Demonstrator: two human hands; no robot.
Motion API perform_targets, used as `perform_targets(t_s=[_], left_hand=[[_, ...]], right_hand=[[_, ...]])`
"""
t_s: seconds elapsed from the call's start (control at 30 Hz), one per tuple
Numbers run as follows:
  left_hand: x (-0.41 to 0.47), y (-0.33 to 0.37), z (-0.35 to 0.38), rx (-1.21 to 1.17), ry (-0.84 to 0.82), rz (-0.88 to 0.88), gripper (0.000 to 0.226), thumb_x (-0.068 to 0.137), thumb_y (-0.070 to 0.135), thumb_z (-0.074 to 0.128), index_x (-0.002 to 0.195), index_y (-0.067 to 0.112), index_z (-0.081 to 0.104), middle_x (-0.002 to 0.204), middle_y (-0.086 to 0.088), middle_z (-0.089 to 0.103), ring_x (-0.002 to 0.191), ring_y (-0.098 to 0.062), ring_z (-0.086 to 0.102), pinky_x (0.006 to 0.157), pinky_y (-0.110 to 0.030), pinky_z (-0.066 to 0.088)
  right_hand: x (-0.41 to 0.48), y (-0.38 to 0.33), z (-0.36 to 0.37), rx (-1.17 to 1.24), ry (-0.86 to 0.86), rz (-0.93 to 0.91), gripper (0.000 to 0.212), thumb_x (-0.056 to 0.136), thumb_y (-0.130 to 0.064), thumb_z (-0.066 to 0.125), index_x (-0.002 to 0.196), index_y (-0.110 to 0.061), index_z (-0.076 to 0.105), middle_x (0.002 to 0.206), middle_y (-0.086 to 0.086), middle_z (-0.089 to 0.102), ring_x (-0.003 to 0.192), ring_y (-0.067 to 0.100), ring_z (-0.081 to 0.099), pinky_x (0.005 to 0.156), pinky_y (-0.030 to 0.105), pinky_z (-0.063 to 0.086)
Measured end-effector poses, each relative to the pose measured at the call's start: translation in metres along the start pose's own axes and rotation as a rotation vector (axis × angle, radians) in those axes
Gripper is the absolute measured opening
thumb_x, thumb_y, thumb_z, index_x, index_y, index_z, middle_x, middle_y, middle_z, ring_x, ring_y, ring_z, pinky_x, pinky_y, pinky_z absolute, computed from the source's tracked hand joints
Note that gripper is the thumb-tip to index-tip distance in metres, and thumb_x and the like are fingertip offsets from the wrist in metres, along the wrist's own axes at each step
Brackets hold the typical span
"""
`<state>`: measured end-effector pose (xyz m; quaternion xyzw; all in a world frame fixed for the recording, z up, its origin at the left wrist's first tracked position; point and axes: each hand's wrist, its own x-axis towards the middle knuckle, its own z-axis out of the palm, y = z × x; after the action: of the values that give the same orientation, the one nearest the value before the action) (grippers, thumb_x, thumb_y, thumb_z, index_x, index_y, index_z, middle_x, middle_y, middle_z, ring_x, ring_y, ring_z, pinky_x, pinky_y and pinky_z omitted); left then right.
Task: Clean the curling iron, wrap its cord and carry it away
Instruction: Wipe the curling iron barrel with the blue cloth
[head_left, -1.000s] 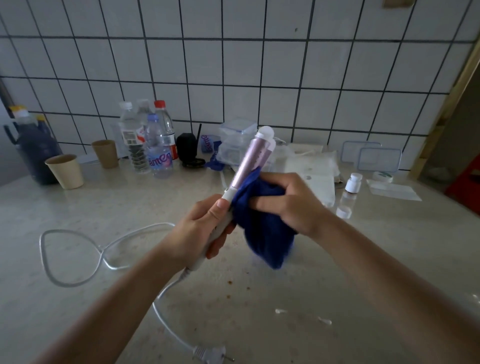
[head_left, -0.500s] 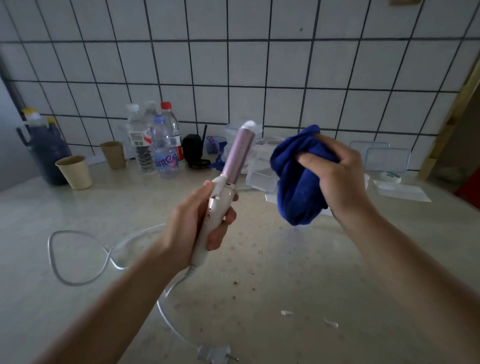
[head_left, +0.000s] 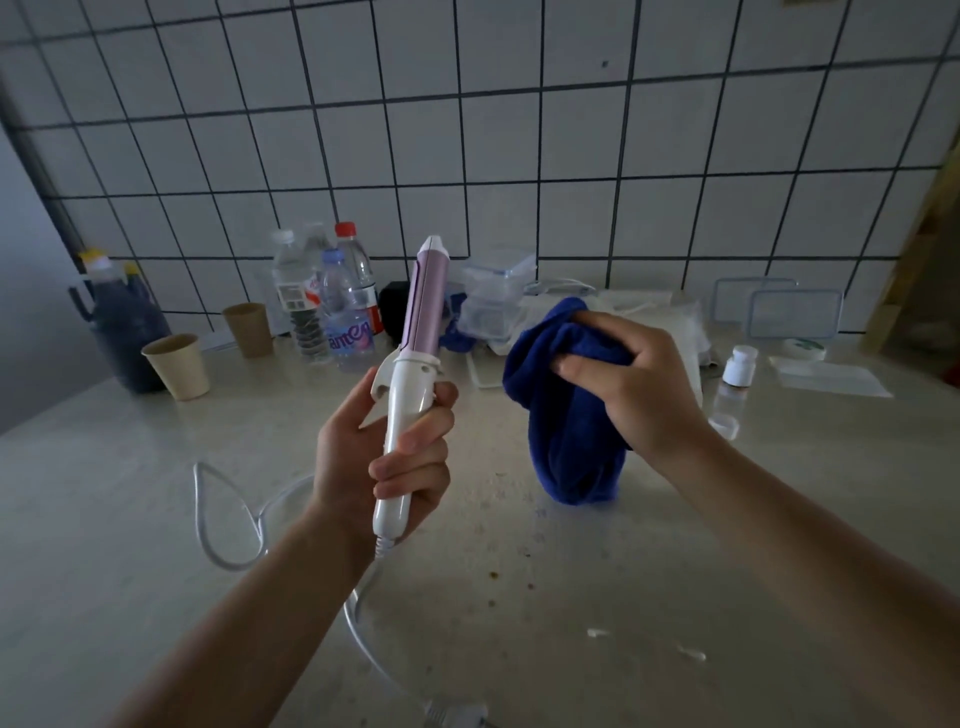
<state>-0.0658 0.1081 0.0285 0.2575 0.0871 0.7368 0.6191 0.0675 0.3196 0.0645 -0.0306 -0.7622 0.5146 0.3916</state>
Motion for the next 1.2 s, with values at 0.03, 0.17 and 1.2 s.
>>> perform_targets(t_s=[0.03,0.17,1.2], left_hand=[[0.0003,-0.0003,-0.0006,0.012,0.004,-0.003,0.056,0.104,0.058,0.027,0.113,0.006,0.045,0.063,-0.009,0.056,0.039,-0.009,0.039,0.037,-0.021,0.043],[0.0016,0.0005,-0.0019,0.070,0.011,-0.001,0.058,0.103,0.059,0.026,0.107,0.005,0.047,0.063,-0.012,0.062,0.038,-0.010,0.038,0.034,-0.020,0.041],[0.0008,-0.0061,0.0028,0.403,0.109,0.022,0.057,0.101,0.051,0.047,0.130,0.002,0.055,0.073,-0.005,0.050,0.046,-0.007,0.037,0.040,-0.019,0.039]], right_hand=[[-0.0006,0.0005,0.0005,-0.002,-0.003,0.009,0.028,0.082,-0.029,0.077,0.109,-0.038,0.078,0.104,-0.014,0.080,0.102,0.005,0.075,0.086,0.025,0.054],[-0.0018,0.0013,0.0010,0.006,-0.011,0.033,0.029,0.082,-0.030,0.078,0.110,-0.038,0.078,0.105,-0.015,0.080,0.101,0.003,0.074,0.085,0.024,0.054],[-0.0005,-0.0013,-0.0038,-0.012,-0.003,0.009,0.023,0.083,-0.029,0.077,0.105,-0.035,0.078,0.099,-0.008,0.080,0.097,0.011,0.076,0.085,0.034,0.060]])
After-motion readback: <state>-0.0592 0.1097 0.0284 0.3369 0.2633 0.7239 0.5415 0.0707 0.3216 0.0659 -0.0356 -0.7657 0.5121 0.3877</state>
